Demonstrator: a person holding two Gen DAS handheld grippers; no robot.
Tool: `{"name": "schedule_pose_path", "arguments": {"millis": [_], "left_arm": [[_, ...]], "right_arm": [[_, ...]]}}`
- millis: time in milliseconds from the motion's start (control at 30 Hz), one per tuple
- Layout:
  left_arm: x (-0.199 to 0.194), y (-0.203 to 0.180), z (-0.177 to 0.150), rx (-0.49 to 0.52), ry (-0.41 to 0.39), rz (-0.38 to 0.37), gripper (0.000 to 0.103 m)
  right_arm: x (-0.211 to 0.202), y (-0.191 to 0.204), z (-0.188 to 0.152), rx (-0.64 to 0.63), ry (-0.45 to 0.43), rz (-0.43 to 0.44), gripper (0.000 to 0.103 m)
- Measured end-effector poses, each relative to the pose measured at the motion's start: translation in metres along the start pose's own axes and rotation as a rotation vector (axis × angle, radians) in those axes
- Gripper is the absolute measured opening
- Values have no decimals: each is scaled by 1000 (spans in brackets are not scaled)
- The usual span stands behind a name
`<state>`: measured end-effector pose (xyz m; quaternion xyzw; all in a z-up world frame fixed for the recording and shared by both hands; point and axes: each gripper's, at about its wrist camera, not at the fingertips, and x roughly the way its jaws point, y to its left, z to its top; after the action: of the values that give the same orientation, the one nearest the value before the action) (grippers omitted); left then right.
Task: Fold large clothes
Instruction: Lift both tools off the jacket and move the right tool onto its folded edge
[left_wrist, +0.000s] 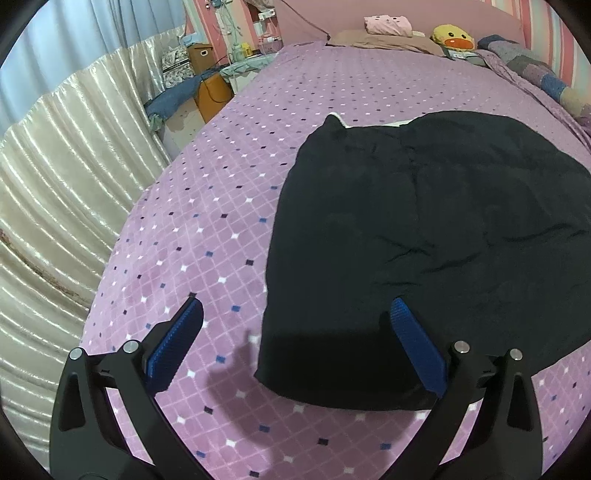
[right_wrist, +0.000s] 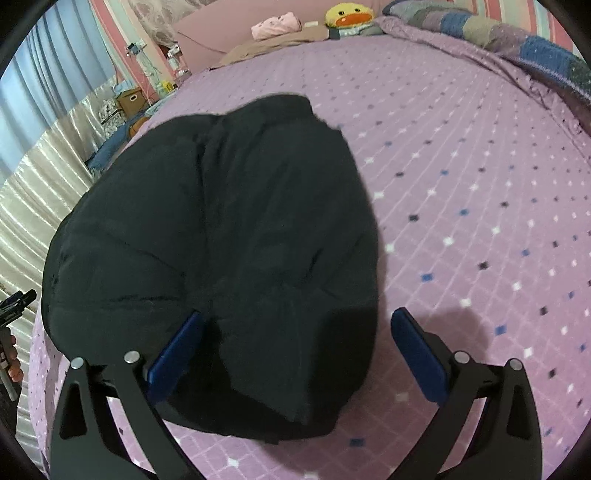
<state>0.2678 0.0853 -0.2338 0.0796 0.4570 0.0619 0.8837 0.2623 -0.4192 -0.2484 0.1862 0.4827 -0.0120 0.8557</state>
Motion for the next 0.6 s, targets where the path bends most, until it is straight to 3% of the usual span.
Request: {"name": "schedule_pose_path", "arguments": {"millis": [233,300,333,600], "left_arm": [[3,6,-9,2,15,4,100],[4,6,-9,5,13,3,100],[3,7,-10,2,12,2,100],[6,13,-9,-26,18,-18,100]], "right_arm": [[9,-7,-9,55,28,93,101],[9,1,-11,37,53,169,87],[8,4,-11,30,55,165,80],[31,7,2,27,135,202,84]]}}
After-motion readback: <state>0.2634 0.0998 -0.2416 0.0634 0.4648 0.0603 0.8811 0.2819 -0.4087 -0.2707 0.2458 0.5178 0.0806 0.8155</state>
